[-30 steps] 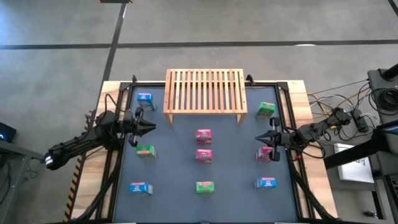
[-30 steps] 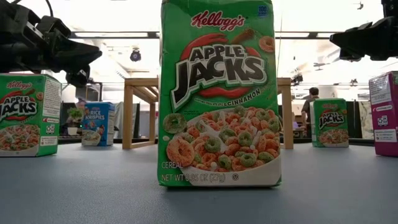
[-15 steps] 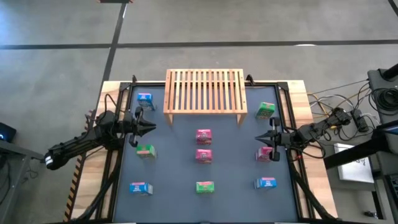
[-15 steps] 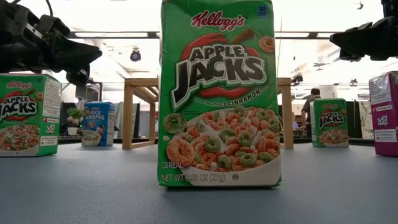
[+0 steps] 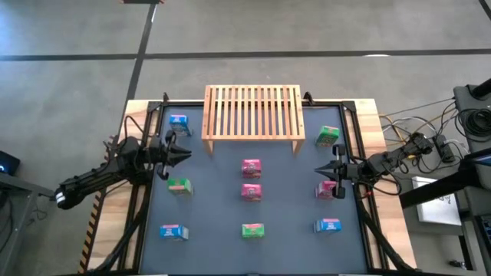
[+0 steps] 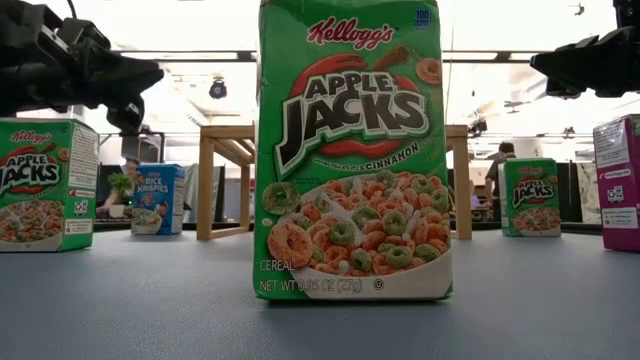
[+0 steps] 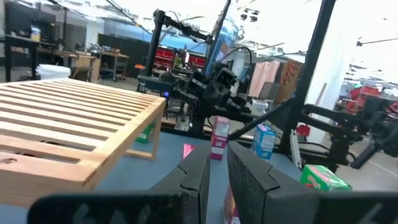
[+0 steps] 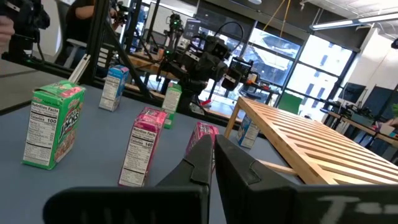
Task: Stack cereal on shelf
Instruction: Put the top blue cereal box on the shelf
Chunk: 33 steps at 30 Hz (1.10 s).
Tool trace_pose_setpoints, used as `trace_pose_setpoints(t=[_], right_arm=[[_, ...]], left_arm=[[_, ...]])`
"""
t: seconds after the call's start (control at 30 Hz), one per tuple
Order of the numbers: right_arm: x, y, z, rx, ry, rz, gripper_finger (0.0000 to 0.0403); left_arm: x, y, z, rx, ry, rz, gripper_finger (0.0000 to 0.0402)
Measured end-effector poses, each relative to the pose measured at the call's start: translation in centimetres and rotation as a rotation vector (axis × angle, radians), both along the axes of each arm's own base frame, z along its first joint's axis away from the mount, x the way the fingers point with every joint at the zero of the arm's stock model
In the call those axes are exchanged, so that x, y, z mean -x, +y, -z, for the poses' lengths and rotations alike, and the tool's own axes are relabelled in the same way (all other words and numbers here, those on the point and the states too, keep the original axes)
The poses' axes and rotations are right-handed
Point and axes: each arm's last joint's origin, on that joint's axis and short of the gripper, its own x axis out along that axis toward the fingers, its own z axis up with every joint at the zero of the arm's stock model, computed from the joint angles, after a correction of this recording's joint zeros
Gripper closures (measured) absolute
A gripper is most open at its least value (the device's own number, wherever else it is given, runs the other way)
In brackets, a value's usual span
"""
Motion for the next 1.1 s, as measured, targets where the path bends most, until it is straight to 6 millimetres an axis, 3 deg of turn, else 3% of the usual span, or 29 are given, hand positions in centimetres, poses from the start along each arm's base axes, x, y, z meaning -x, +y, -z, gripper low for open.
trace_pose_setpoints(t=[0.2,0.43,0.8,1.1], right_arm=[[0.0,0.0,0.0,0.000,0.000,0.000,0.0394],[0.0,0.0,0.0,0.000,0.000,0.000,0.0394],[0.0,0.0,0.0,0.000,0.000,0.000,0.0394],[0.0,0.0,0.0,0.000,0.000,0.000,0.0394]], left_arm=[[0.1,0.1,-0.5,-0.012,-0.045,-0.051,0.0362],[0.9,0.9,-2.4,0.037,0.063,-0.435,0.0343],[1.7,1.7,-7.2,0.082,0.214,-0.796,0.0215],[-0.2,2.9,-7.5,0.095,0.383,-0.894,0.0128]])
